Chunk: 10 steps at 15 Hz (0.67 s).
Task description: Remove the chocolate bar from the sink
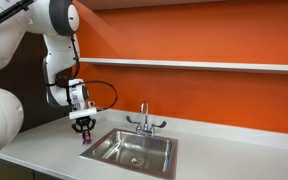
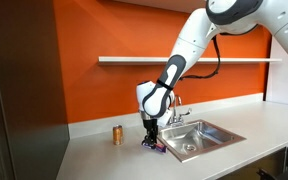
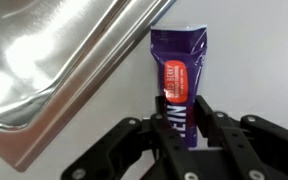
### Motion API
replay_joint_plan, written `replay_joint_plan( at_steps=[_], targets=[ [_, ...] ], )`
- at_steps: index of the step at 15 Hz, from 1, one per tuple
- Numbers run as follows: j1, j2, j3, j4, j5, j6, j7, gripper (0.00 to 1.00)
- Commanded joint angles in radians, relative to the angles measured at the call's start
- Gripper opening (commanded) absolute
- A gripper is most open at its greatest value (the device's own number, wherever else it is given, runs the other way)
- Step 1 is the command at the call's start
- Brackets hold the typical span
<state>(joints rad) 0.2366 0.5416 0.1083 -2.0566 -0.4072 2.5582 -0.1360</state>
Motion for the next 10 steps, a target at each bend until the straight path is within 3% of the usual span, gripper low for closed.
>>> replay_joint_plan(
  at_steps=[1, 3, 4, 5, 7, 10],
  targets=[
    [-0.007, 0.021, 0.016, 0.028, 0.028, -0.036, -0.052, 0.08],
    [-0.006, 0.027, 0.016, 0.03, 0.028, -0.037, -0.053, 0.08],
    [-0.005, 0.029, 0.015, 0.031, 0.029, -0.04, -0.049, 0.37],
    [-0.007, 0.031, 0.015, 0.032, 0.031, -0.042, -0.05, 0.59],
    [-0.009, 0.027, 0.013, 0.03, 0.034, -0.043, -0.046, 0.62],
    [-0.016, -0.003, 0.003, 0.014, 0.047, -0.044, -0.027, 0.84]
  ],
)
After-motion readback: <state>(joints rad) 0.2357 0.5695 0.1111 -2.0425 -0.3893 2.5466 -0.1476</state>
